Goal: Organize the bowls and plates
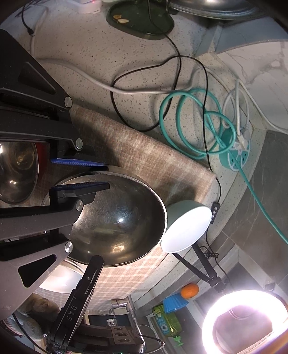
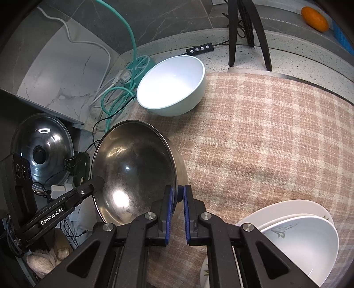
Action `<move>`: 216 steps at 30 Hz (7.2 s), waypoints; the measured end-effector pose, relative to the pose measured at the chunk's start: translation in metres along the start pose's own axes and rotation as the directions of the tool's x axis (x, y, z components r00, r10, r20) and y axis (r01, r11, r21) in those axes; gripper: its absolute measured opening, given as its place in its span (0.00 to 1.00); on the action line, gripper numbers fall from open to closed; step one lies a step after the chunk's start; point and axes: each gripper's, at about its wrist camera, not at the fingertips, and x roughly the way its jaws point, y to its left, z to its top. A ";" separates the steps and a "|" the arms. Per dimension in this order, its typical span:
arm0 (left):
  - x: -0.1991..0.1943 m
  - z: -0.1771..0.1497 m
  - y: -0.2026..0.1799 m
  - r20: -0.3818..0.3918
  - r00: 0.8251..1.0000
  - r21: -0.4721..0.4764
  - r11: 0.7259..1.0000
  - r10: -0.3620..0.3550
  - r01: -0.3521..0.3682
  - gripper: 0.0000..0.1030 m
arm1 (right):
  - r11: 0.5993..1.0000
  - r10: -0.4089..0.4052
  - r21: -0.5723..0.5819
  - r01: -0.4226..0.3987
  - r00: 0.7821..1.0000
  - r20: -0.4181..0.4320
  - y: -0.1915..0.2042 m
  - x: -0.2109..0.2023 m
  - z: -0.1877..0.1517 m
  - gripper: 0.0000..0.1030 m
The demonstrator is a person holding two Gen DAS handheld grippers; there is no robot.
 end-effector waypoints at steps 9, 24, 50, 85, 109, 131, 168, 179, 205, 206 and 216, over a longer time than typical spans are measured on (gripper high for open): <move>-0.008 0.004 -0.025 0.025 1.000 0.046 0.999 -0.007 0.006 0.11 | 1.000 0.009 0.020 -0.010 0.999 0.032 -0.013 -0.022 -0.003 0.08; -0.013 0.007 -0.075 0.047 0.998 0.124 0.992 -0.041 0.035 0.11 | 0.999 0.001 0.049 -0.006 0.994 0.106 -0.043 -0.071 -0.004 0.08; 0.018 -0.005 -0.196 -0.016 0.993 0.288 0.950 -0.118 0.117 0.11 | 0.979 -0.082 0.201 0.042 0.978 0.192 -0.142 -0.146 -0.031 0.09; 0.106 -0.067 -0.327 -0.232 0.968 0.431 0.882 -0.095 0.190 0.11 | 0.891 -0.198 0.440 0.109 0.967 0.162 -0.289 -0.185 -0.104 0.08; 0.118 -0.073 -0.332 -0.253 0.965 0.456 0.872 -0.063 0.176 0.13 | 0.886 -0.201 0.447 0.124 0.971 0.129 -0.300 -0.170 -0.102 0.11; 0.029 -0.051 -0.277 -0.104 0.981 0.394 0.899 -0.161 0.190 0.28 | 0.913 -0.331 0.341 0.223 0.893 0.304 -0.245 -0.214 -0.113 0.32; -0.097 -0.113 -0.009 0.210 0.956 -0.032 0.979 0.204 -0.202 0.28 | 0.938 0.022 -0.344 0.042 0.984 0.179 0.028 -0.093 -0.096 0.32; -0.085 -0.134 0.035 0.151 0.960 -0.128 0.968 0.236 -0.217 0.28 | 0.901 0.025 -0.433 -0.007 0.999 0.037 0.075 -0.033 -0.095 0.32; -0.052 -0.133 0.046 0.051 0.994 -0.182 0.979 0.097 -0.086 0.28 | 0.921 -0.001 -0.388 -0.043 0.994 -0.112 0.083 0.029 -0.088 0.25; -0.050 -0.133 0.046 0.048 0.994 -0.183 0.979 0.100 -0.090 0.28 | 0.922 -0.003 -0.384 -0.042 0.993 -0.116 0.082 0.030 -0.088 0.24; -0.037 -0.134 0.050 0.014 0.994 -0.192 0.976 0.105 -0.100 0.15 | 0.930 0.009 -0.363 -0.064 0.988 -0.153 0.079 0.038 -0.088 0.10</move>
